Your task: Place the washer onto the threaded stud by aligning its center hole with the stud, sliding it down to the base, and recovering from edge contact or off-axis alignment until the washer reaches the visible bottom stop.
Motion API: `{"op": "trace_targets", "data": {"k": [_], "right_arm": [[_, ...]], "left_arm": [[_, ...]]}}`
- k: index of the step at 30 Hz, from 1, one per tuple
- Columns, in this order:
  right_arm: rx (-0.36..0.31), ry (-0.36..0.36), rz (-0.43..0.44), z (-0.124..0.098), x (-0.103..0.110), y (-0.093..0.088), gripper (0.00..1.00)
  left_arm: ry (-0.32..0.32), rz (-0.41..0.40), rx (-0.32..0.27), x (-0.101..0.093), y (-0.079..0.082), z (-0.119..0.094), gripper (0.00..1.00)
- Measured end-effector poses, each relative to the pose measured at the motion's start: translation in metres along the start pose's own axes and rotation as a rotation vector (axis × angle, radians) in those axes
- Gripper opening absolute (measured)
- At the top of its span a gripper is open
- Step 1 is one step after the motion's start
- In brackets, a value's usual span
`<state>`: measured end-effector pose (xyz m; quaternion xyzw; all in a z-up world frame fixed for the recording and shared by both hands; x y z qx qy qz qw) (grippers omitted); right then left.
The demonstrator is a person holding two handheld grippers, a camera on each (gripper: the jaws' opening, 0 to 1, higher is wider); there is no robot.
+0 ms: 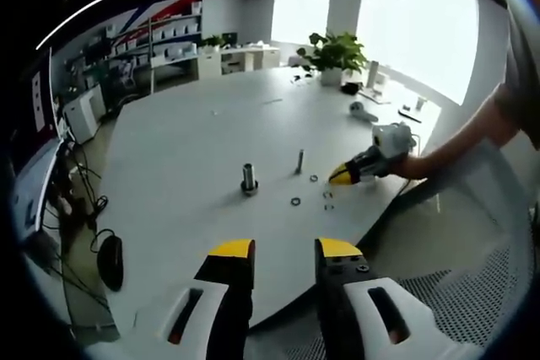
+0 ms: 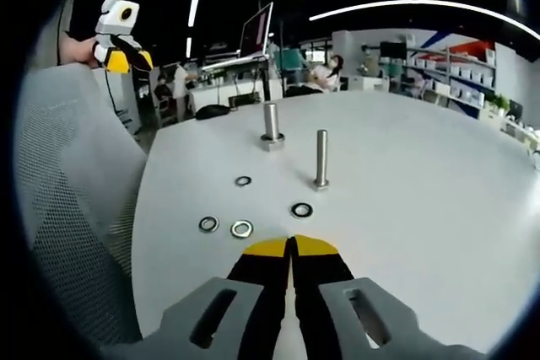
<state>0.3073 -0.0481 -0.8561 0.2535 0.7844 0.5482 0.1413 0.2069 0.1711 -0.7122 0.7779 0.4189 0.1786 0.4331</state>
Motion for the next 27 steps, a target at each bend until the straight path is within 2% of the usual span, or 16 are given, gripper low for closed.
{"op": "trace_targets", "data": {"k": [2, 9, 13, 27], "right_arm": [[0.003, -0.003, 0.0, 0.001, 0.0, 0.001, 0.04], [-0.011, -0.006, -0.036, 0.012, -0.004, 0.006, 0.19], [-0.016, -0.011, -0.037, 0.017, -0.006, 0.007, 0.25], [-0.044, 0.005, -0.046, 0.028, -0.008, 0.011, 0.24]], "left_arm": [[0.001, 0.003, -0.002, 0.0, 0.0, 0.0, 0.26], [0.005, 0.001, -0.002, 0.001, 0.0, 0.0, 0.26], [0.009, -0.004, -0.003, 0.002, 0.0, 0.0, 0.26], [0.008, -0.003, 0.0, 0.002, 0.0, -0.001, 0.26]]}}
Point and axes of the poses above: the point that each gripper's makers call its tool centre point, and the gripper's own axes: z roughly forward along the fingers, x roughly to its left, y roughly out of its top, the point moved 1 cm from there along -z, roughly backward along the fingers, and after that the axes turned 6 degrees about -x, right-handed, at the moved point
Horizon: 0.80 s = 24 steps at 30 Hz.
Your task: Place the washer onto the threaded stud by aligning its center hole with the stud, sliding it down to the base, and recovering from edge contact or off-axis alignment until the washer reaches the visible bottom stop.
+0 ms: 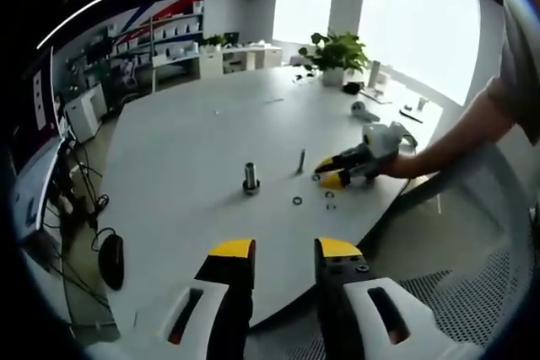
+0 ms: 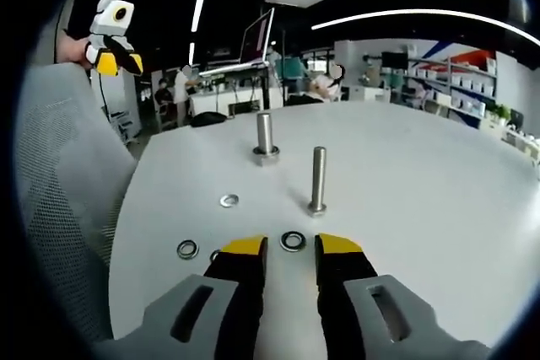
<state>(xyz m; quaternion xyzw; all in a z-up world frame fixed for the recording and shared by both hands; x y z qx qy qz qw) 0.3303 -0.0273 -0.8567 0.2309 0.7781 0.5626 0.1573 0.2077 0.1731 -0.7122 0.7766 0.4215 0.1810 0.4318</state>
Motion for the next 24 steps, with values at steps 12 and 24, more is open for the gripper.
{"op": "trace_targets", "data": {"k": [12, 24], "right_arm": [[-0.021, 0.0, 0.043, 0.0022, -0.003, 0.0007, 0.15], [0.008, -0.001, -0.009, 0.0059, -0.0015, 0.0025, 0.14]], "left_arm": [[-0.002, 0.0, -0.002, -0.0001, 0.0001, 0.0001, 0.26], [-0.003, 0.005, 0.0, -0.0001, -0.0005, -0.0001, 0.25]]}}
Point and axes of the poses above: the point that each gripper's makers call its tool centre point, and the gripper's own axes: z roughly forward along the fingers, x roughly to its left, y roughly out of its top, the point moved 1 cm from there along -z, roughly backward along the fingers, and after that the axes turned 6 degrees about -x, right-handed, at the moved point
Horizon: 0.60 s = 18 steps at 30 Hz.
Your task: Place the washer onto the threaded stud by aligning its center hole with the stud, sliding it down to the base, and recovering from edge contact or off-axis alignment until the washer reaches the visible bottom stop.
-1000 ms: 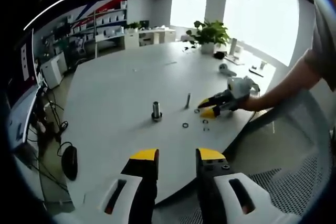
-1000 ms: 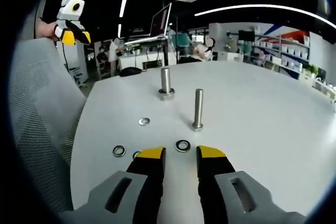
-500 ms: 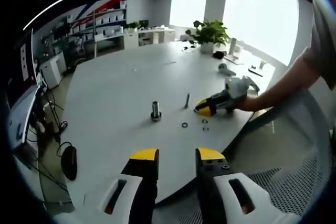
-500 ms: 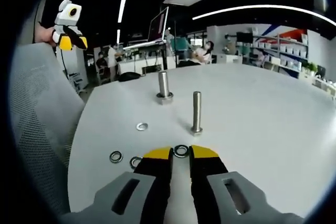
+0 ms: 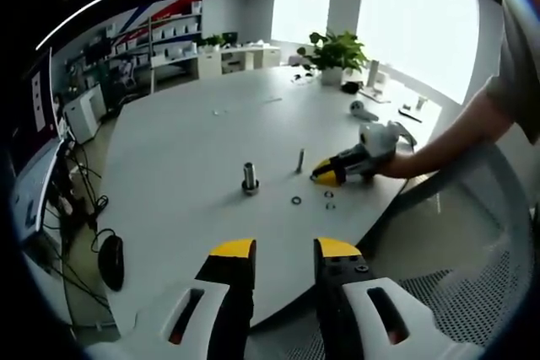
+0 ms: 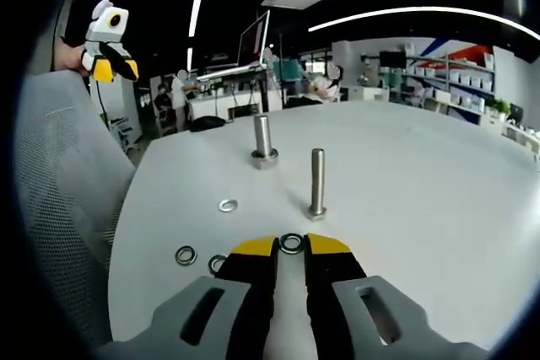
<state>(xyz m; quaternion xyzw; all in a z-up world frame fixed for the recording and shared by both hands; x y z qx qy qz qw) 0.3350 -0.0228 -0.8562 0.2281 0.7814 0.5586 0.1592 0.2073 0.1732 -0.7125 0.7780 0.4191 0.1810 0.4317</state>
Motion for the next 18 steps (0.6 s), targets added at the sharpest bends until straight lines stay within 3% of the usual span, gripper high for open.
{"op": "trace_targets", "data": {"k": [13, 14, 15, 16, 18], "right_arm": [[0.016, -0.026, 0.018, 0.0, -0.005, -0.001, 0.13], [0.013, -0.026, 0.022, -0.001, -0.006, -0.001, 0.12], [0.017, -0.034, 0.04, -0.003, -0.008, -0.002, 0.04], [0.005, -0.062, 0.042, -0.003, -0.012, 0.001, 0.04], [0.019, -0.034, 0.046, -0.005, -0.007, -0.001, 0.04]], "left_arm": [[0.007, 0.004, 0.002, 0.001, 0.0, 0.0, 0.25], [0.008, 0.004, 0.002, 0.001, 0.0, 0.0, 0.25], [0.007, 0.004, 0.004, 0.001, 0.0, 0.0, 0.25], [0.007, 0.004, 0.004, 0.001, 0.0, 0.0, 0.25], [0.007, 0.006, 0.005, 0.001, -0.001, 0.0, 0.25]]}}
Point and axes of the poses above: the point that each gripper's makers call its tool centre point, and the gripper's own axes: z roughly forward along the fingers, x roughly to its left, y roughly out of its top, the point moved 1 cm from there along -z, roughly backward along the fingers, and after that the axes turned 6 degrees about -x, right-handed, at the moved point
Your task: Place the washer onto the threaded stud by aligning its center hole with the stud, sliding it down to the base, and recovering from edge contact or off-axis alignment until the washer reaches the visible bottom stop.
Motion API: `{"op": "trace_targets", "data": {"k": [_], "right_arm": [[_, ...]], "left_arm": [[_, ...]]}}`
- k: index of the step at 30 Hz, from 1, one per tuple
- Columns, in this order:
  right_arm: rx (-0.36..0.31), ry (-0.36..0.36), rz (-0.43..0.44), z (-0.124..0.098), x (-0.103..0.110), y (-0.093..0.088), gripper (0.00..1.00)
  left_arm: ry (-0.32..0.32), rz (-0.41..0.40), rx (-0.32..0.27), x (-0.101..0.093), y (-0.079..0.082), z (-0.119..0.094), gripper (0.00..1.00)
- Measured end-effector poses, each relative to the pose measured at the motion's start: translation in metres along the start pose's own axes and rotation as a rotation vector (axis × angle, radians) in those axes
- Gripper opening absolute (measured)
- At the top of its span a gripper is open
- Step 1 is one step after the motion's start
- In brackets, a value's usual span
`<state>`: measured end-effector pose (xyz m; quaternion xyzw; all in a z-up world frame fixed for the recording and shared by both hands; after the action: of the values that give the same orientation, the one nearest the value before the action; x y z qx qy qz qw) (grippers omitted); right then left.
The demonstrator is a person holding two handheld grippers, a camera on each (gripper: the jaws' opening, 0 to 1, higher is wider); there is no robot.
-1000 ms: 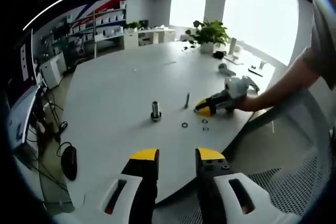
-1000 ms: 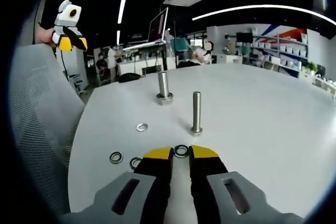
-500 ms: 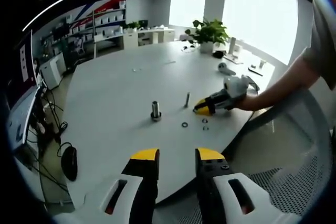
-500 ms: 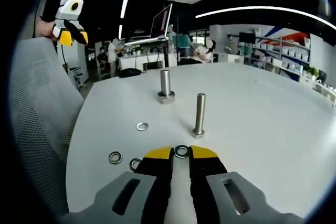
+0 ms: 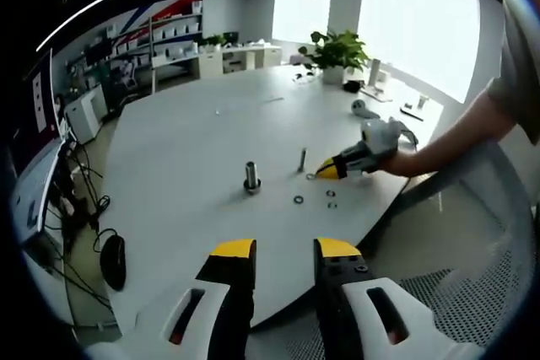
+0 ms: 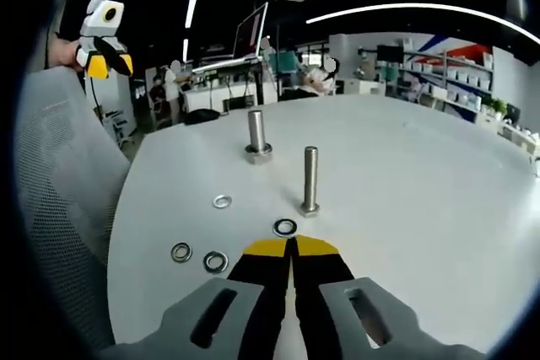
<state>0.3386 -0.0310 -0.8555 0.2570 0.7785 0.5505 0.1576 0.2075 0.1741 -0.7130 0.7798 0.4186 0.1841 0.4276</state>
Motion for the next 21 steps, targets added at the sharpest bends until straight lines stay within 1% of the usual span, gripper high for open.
{"op": "trace_targets", "data": {"k": [3, 6, 8, 9, 12, 14, 15, 16, 17, 18, 19, 20, 21], "right_arm": [[0.001, 0.003, -0.019, 0.0, 0.002, 0.001, 0.04], [0.003, 0.007, -0.013, -0.001, 0.003, 0.002, 0.05], [0.029, 0.021, -0.015, -0.001, 0.007, 0.003, 0.08], [0.067, 0.037, -0.055, -0.002, 0.009, 0.002, 0.09], [0.161, 0.061, -0.087, -0.003, 0.012, -0.001, 0.16], [0.248, 0.085, -0.083, -0.004, 0.009, -0.008, 0.2], [0.311, 0.095, -0.1, -0.005, 0.006, -0.011, 0.22], [0.336, 0.096, -0.11, -0.007, 0.005, -0.012, 0.24], [0.383, 0.107, -0.117, -0.009, 0.007, -0.012, 0.26], [0.397, 0.119, -0.1, -0.009, 0.008, -0.012, 0.28], [0.432, 0.121, -0.121, -0.011, 0.007, -0.013, 0.3], [0.448, 0.12, -0.15, -0.011, 0.003, -0.012, 0.32], [0.481, 0.124, -0.118, -0.013, 0.007, -0.015, 0.32]], "left_arm": [[0.001, -0.001, 0.0, 0.0, 0.0, 0.0, 0.25], [0.003, -0.001, 0.0, 0.001, 0.0, 0.0, 0.25], [0.004, 0.0, -0.001, 0.001, 0.0, 0.0, 0.25], [0.005, 0.0, -0.001, 0.001, 0.0, 0.0, 0.25], [0.006, 0.003, -0.002, 0.001, 0.001, 0.0, 0.25], [0.004, 0.01, -0.004, 0.0, 0.001, 0.0, 0.25], [0.003, 0.01, -0.004, 0.0, 0.002, 0.0, 0.25], [0.002, 0.012, -0.005, 0.0, 0.002, -0.001, 0.24], [0.004, 0.016, -0.007, 0.0, 0.002, -0.001, 0.24], [0.005, 0.018, -0.01, 0.0, 0.003, -0.001, 0.24], [0.006, 0.017, -0.01, 0.0, 0.003, -0.001, 0.24], [0.006, 0.016, -0.009, 0.0, 0.002, -0.001, 0.24], [0.008, 0.02, -0.009, 0.001, 0.002, -0.001, 0.24]]}}
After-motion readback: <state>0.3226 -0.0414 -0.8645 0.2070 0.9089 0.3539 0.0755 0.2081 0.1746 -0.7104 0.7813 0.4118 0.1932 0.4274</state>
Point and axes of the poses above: the point that each gripper's makers call its tool centre point, and the gripper's own axes: z roughly forward along the fingers, x roughly to its left, y roughly out of its top, the point moved 1 cm from there along -z, roughly backward along the fingers, and after that the axes turned 6 degrees about -x, right-handed, at the moved point
